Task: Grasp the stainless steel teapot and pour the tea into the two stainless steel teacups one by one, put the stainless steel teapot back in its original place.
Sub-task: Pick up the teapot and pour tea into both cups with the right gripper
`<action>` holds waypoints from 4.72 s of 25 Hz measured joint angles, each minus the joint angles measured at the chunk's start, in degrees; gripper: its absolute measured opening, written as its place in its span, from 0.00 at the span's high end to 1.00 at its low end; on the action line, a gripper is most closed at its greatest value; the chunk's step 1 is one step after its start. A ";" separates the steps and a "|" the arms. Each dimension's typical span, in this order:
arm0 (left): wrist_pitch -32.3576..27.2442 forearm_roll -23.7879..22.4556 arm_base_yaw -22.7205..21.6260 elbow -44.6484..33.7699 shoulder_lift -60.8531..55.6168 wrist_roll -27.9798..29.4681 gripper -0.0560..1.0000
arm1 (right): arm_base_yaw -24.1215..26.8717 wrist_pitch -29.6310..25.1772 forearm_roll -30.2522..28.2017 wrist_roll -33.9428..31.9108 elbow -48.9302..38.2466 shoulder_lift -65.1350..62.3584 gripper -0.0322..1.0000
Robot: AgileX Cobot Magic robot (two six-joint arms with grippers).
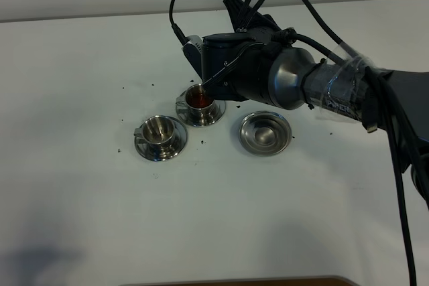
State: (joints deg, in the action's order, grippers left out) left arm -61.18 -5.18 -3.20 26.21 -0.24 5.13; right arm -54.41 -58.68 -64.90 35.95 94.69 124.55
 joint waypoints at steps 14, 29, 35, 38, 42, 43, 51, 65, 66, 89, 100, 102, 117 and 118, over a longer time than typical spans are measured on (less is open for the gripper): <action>0.00 0.00 0.00 0.00 0.00 0.00 0.54 | 0.00 0.41 3.42 -0.42 0.00 0.00 0.78; 0.00 0.00 0.00 0.00 0.00 0.06 0.54 | 0.00 -0.81 12.63 -8.66 0.00 0.00 0.78; 0.00 0.00 0.00 0.00 0.00 0.06 0.54 | 0.00 -3.48 16.47 -13.10 0.00 -0.45 0.78; 0.00 0.00 0.00 0.00 0.00 0.06 0.54 | 0.00 -4.57 19.90 -15.51 0.00 -1.75 0.78; 0.00 0.00 0.00 0.00 0.00 0.06 0.54 | 0.00 -5.17 24.81 -18.52 0.00 -3.73 0.78; 0.00 0.00 0.00 0.00 0.00 0.06 0.54 | 0.00 -5.17 26.12 -19.24 0.00 -4.12 0.78; 0.00 0.00 0.00 0.00 0.00 0.06 0.54 | 0.07 -5.24 35.07 -25.51 0.00 -4.70 0.78; 0.00 0.00 0.00 0.00 0.00 0.06 0.54 | 3.33 -0.75 47.07 -29.26 -4.35 -8.40 0.78; 0.00 0.00 0.00 0.00 0.00 0.00 0.54 | 3.56 0.69 47.72 -29.36 -5.24 -8.70 0.78; 0.00 0.00 0.00 0.00 0.00 0.00 0.54 | -6.25 4.51 40.17 -25.11 -9.09 -12.64 0.78; 0.00 0.00 0.00 0.00 0.00 0.05 0.54 | -9.58 -3.85 32.23 -24.95 0.32 -3.91 0.78; 0.00 0.00 0.00 0.00 0.00 0.05 0.54 | -10.08 -4.59 30.96 -24.63 0.62 -3.84 0.78; 0.00 0.00 0.00 0.00 0.00 0.05 0.54 | -11.51 -8.08 25.99 -22.16 0.90 -0.02 0.78; 0.00 0.00 0.00 0.00 0.00 0.05 0.54 | -11.59 -8.08 25.70 -22.16 0.90 -0.02 0.78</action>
State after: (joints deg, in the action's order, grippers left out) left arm -61.18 -5.18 -3.20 26.21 -0.24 5.19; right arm -65.99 -66.76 -39.20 13.79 95.60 124.53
